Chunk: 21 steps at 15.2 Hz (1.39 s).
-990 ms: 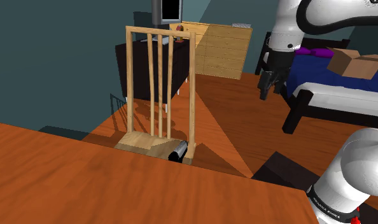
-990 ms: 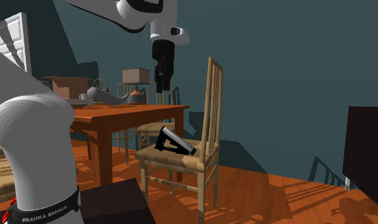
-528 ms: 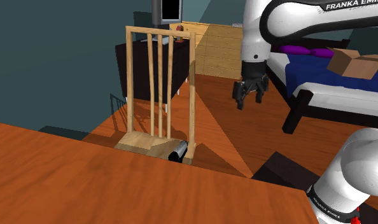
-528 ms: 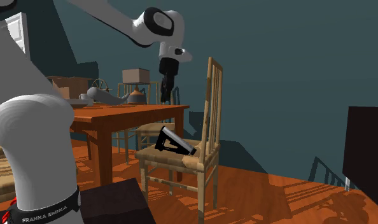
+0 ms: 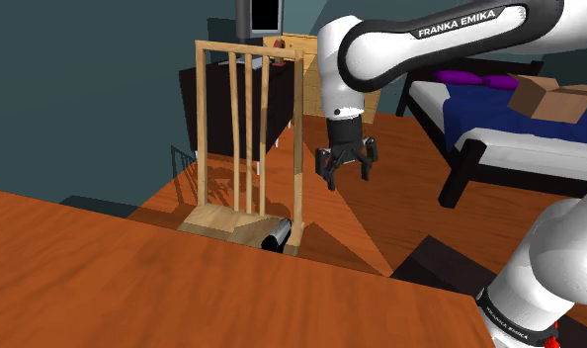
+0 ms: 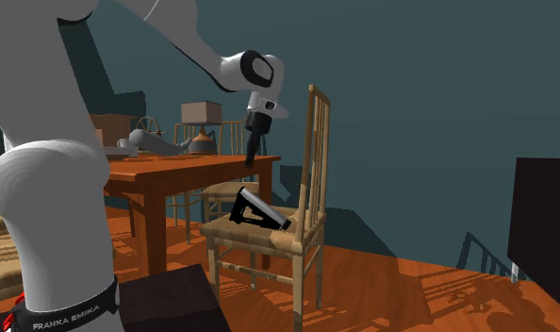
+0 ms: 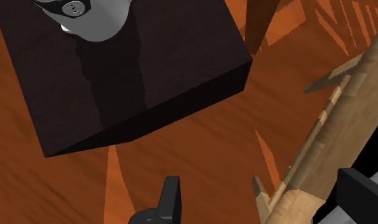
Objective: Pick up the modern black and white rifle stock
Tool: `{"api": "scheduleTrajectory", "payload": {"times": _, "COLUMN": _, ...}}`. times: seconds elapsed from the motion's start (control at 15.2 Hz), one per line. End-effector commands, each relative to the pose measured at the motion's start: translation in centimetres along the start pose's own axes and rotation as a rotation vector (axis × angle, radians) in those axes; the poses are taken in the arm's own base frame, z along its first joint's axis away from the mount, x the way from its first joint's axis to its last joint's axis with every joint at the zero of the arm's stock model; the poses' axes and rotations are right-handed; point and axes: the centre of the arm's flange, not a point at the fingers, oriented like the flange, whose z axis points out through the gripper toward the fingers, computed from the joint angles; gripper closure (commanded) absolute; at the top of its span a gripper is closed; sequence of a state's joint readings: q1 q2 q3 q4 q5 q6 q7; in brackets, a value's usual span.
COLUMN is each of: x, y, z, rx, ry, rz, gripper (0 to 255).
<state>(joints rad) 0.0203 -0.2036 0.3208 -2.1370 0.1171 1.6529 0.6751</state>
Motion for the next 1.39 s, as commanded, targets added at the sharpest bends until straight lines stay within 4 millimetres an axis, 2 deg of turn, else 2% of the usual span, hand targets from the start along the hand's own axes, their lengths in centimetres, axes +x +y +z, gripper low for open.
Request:
{"api": "scheduleTrajectory", "payload": {"times": 0.0, "x": 1.4, "y": -2.6, "z": 1.2, "rx": -0.006, "ry": -0.033, "rz": 0.041, "gripper": 0}}
{"api": "scheduleTrajectory", "payload": {"times": 0.92, "x": 11.5, "y": -17.9, "z": 9.6, "rx": -0.051, "ry": -0.252, "rz": 0.302, "gripper": 0}}
{"api": "scheduleTrajectory", "payload": {"times": 0.99, "x": 11.6, "y": -18.0, "z": 9.7, "rx": -0.051, "ry": -0.252, "rz": 0.302, "gripper": 0}}
{"api": "scheduleTrajectory", "payload": {"times": 1.32, "x": 12.2, "y": -18.3, "z": 12.2, "rx": -0.051, "ry": -0.252, "rz": 0.302, "gripper": 0}}
